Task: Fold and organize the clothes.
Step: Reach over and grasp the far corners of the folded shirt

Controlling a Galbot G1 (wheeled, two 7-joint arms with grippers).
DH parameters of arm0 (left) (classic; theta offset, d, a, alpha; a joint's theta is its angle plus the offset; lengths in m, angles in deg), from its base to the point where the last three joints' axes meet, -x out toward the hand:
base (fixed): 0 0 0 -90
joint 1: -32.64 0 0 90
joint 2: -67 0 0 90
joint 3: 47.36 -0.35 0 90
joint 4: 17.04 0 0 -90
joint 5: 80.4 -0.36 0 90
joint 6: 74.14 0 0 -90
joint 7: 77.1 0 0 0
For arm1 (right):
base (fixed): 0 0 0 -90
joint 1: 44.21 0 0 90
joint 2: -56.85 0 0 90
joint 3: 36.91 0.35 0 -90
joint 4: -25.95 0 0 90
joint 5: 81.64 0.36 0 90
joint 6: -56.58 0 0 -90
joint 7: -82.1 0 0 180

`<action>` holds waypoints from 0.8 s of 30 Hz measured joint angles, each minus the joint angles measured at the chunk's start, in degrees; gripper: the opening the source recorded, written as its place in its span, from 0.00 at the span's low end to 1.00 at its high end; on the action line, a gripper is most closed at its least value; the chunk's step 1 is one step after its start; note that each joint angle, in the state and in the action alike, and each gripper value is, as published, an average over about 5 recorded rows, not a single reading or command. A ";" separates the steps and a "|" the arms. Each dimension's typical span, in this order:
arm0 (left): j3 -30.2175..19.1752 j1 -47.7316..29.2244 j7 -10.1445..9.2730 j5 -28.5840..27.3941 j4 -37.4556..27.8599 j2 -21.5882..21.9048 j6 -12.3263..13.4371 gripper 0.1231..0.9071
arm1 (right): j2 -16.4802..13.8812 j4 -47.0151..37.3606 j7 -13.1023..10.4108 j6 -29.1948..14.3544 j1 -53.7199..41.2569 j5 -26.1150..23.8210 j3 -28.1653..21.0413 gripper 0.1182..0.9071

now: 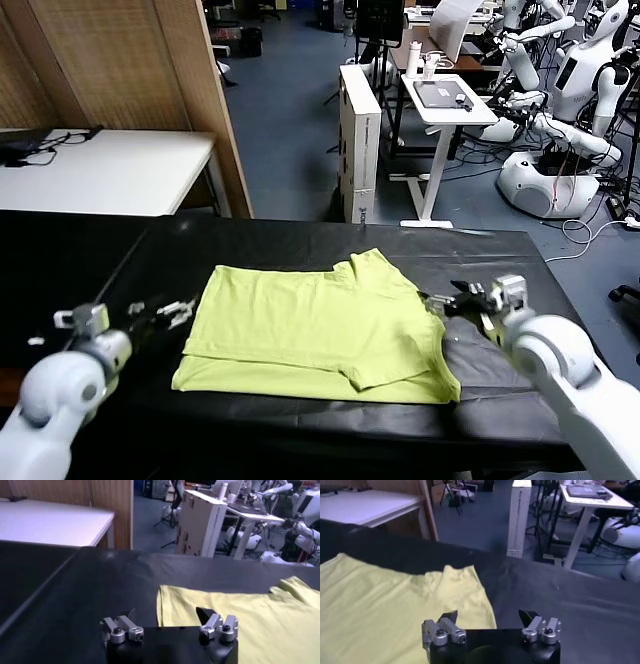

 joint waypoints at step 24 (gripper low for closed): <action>-16.12 -23.45 2.43 -4.35 -25.96 -6.71 0.91 1.00 | 9.57 -15.60 0.28 -1.18 -8.93 -3.89 -6.46 1.00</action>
